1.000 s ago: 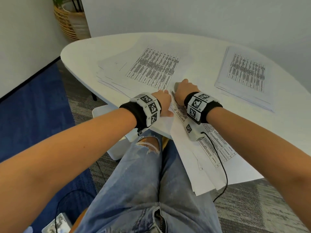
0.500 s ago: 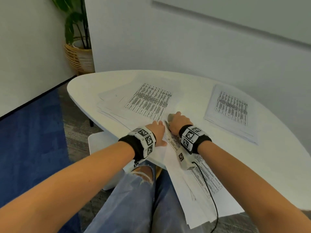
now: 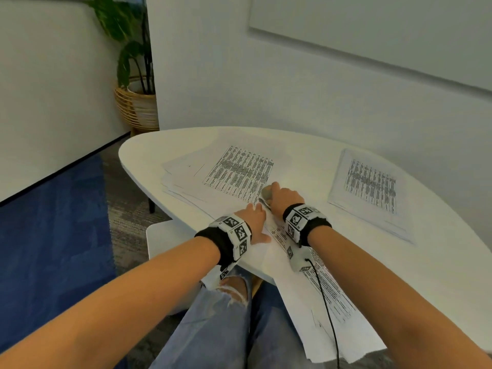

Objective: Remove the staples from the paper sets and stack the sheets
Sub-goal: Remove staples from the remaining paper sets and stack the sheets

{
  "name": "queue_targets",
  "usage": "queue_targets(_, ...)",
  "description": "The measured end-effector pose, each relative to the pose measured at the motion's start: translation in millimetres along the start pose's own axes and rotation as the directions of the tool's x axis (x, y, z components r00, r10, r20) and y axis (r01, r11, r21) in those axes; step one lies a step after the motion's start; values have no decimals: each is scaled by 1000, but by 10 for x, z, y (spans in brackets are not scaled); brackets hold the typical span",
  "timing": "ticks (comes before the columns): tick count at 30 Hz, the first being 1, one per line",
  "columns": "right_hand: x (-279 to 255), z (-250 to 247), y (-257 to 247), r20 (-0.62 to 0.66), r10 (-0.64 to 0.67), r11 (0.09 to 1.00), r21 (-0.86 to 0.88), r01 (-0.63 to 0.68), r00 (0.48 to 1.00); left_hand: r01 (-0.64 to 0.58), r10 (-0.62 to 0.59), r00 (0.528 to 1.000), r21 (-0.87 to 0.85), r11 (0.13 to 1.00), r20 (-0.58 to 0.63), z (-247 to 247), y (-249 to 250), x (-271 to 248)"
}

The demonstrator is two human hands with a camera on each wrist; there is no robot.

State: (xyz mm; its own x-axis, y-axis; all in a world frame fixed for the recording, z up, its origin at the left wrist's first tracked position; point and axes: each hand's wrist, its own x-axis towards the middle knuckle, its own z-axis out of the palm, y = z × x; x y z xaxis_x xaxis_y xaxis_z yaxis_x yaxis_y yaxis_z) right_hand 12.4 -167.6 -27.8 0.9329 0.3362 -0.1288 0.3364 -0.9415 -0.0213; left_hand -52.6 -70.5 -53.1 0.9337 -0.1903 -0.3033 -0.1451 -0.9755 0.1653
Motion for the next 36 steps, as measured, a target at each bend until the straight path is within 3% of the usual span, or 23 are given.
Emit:
queue_targets(6,-69,70,179,35,-104,995,16,103,994,103,-104,992,-16,995,-70,-80,-254,-49)
queue_targets(13,-139,113,269,23,-223,974,-27,224,974,112,-101,987,92,989,-124,-34,-236,-186)
queue_targets(18,-172,82,287,21,-317,948,-37,317,948,50,-34,988,106,993,-150,-60,-180,-251)
queue_targets(25,-200,113,207,40,-268,946,-176,271,963,19,-4,995,142,990,-101,-64,-171,-274)
queue_targets(31,-192,80,69,101,-140,974,-167,156,985,44,-34,996,117,992,-81,-115,-154,-256)
queue_targets(36,-201,36,51,82,-268,923,-264,280,960,27,-15,997,163,986,-73,-100,-167,-283)
